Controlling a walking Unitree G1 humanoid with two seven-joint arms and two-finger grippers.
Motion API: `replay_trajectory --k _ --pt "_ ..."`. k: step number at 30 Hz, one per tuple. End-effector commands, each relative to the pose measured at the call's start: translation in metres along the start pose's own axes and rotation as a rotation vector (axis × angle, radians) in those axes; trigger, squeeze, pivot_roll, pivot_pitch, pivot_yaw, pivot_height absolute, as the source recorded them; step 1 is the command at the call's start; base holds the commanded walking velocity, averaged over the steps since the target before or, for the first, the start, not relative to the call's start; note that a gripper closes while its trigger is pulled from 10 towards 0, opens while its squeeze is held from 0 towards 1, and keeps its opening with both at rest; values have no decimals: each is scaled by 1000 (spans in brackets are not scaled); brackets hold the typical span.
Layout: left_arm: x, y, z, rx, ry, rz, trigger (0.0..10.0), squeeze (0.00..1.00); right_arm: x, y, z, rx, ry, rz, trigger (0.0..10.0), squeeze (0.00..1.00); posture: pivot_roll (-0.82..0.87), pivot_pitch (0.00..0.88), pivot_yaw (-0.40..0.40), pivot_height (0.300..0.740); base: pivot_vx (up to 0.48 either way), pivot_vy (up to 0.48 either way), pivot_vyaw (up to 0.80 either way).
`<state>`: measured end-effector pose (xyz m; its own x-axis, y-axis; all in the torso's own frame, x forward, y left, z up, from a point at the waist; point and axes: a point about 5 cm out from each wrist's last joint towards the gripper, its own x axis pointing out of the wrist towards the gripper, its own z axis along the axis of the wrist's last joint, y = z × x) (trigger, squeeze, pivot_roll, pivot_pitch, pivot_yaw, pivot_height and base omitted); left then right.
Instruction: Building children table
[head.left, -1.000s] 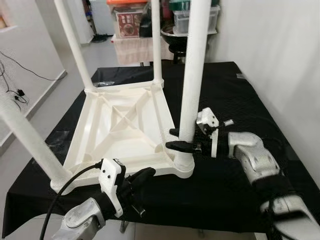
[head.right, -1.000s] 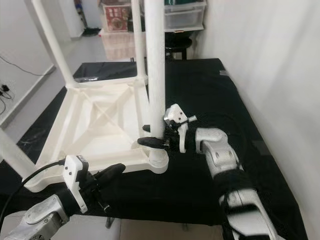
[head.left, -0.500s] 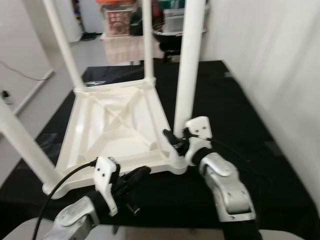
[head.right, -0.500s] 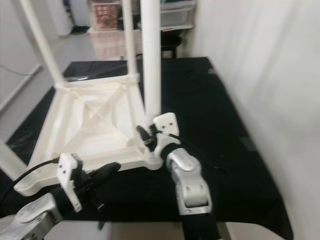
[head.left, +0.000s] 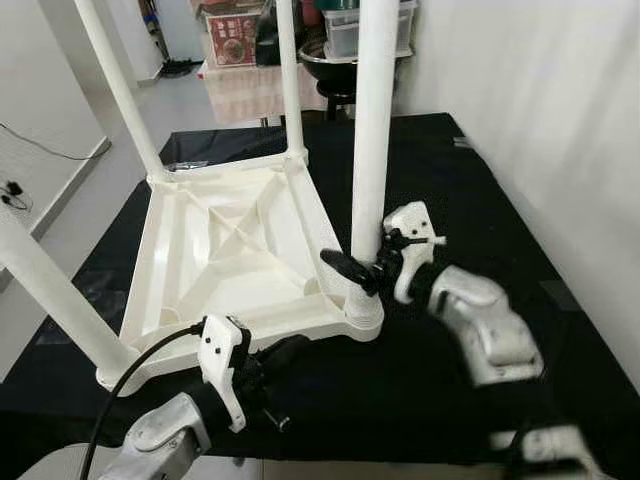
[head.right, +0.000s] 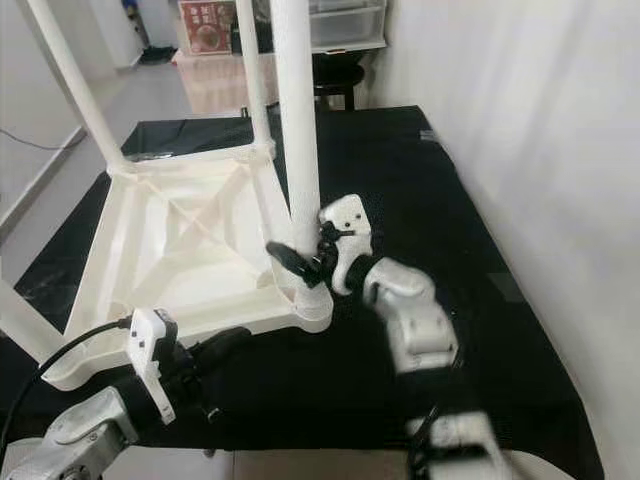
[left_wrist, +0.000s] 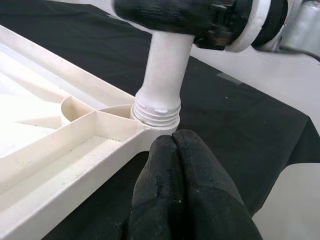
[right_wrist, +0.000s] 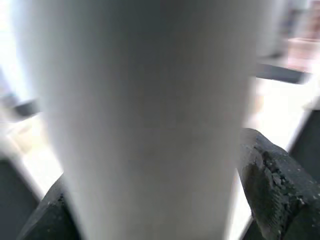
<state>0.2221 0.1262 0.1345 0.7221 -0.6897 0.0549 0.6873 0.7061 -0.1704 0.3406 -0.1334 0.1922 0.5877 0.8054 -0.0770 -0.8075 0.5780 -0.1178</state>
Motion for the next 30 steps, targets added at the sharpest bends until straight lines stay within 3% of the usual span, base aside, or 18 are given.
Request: replay_trajectory --k 1,5,9,14,15,24,30 --pt "-1 0 -4 0 14 6 10000 0 4 6 -9 23 11 82 10000 0 -24 23 49 740 0 0 0" --pt "-1 0 -4 0 14 5 10000 0 3 2 -9 16 6 96 10000 0 -21 23 47 740 0 0 0" --pt "-2 -1 -4 0 15 7 10000 0 9 -13 -4 3 0 129 10000 0 -14 27 48 740 0 0 0" --pt "-2 -2 -4 0 15 5 10000 0 8 -15 -5 10 0 178 10000 0 -16 32 52 740 0 0 0" --pt "-2 -2 -4 -1 15 3 10000 0 8 -15 -5 20 -5 210 0 0 -17 34 50 740 0 0 0" --pt "-2 -3 -3 -5 13 1 10000 0 1 -16 -2 16 -27 248 0 0 -24 45 52 740 0 0 0" --pt "-3 -3 -2 -7 10 2 10000 0 -10 -13 -8 6 -25 82 0 0 -36 58 50 740 0 0 0"
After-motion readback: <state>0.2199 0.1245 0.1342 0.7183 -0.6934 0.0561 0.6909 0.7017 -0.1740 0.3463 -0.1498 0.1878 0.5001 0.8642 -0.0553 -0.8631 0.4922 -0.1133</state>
